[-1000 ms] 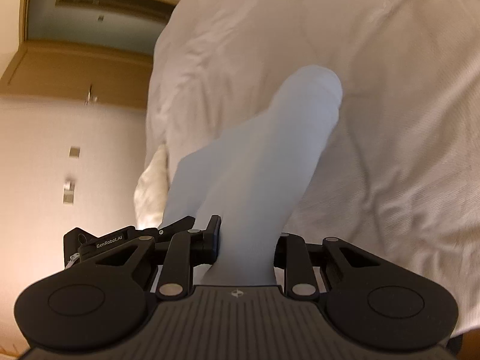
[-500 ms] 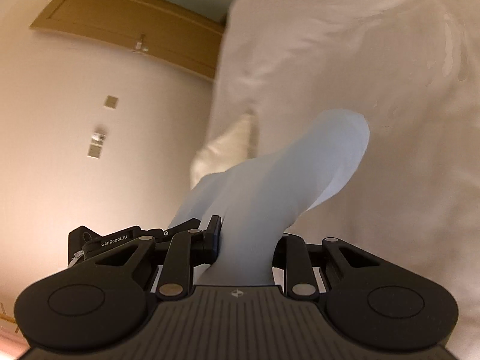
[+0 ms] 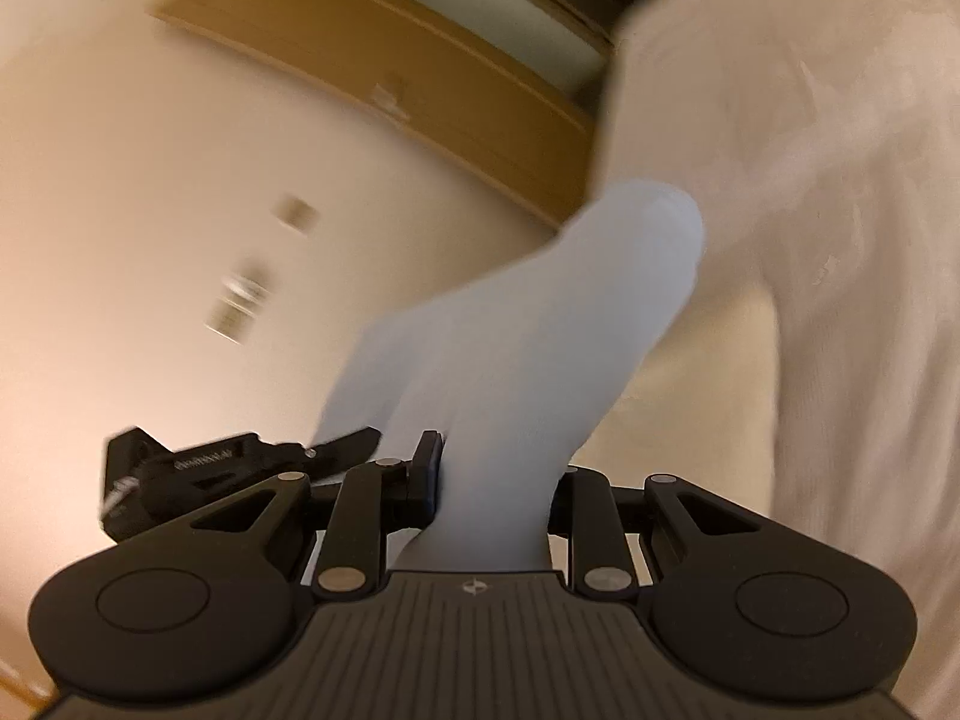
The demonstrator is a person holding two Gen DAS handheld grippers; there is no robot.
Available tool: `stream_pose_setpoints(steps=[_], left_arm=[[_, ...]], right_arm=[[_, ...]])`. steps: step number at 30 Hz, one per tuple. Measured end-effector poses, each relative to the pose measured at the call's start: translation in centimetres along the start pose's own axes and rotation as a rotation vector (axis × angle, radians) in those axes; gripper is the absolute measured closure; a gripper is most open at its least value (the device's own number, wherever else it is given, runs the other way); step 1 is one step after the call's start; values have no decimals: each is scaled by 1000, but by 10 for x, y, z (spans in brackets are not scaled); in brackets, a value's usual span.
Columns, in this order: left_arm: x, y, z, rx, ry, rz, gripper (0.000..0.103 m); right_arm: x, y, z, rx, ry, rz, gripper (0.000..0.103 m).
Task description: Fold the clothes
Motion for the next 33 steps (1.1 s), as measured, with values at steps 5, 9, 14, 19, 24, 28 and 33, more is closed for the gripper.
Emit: stream_pose_setpoints(steps=[5, 9, 14, 19, 24, 28, 33], left_arm=[[25, -19, -52, -95, -66, -37, 77], [18, -21, -42, -49, -59, -44, 75], [21, -18, -31, 33, -34, -40, 76], [17, -12, -43, 35, -62, -61, 73], [25, 0, -38, 41, -105, -110, 58], [18, -1, -39, 111, -104, -158, 57], [4, 19, -46, 66, -136, -90, 38]], right_arm=[[54, -50, 52, 102, -156, -164, 68], [40, -48, 45, 99, -170, -179, 59], [23, -42, 38, 62, -253, -166, 50], [26, -22, 45, 104, -256, -144, 50], [27, -16, 62, 151, -206, -198, 33], [30, -4, 60, 117, -289, -252, 31], [18, 11, 65, 153, -273, -186, 29]])
Point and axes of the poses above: each gripper's, at about its wrist camera, not at the fingertips, and x roughly the way its jaws point, z to its right, y to its top, the point moved 1 cm from there along x, roughly the way its jaws point, and after that the axes turned 6 degrees about y, right-handed, at the moved point
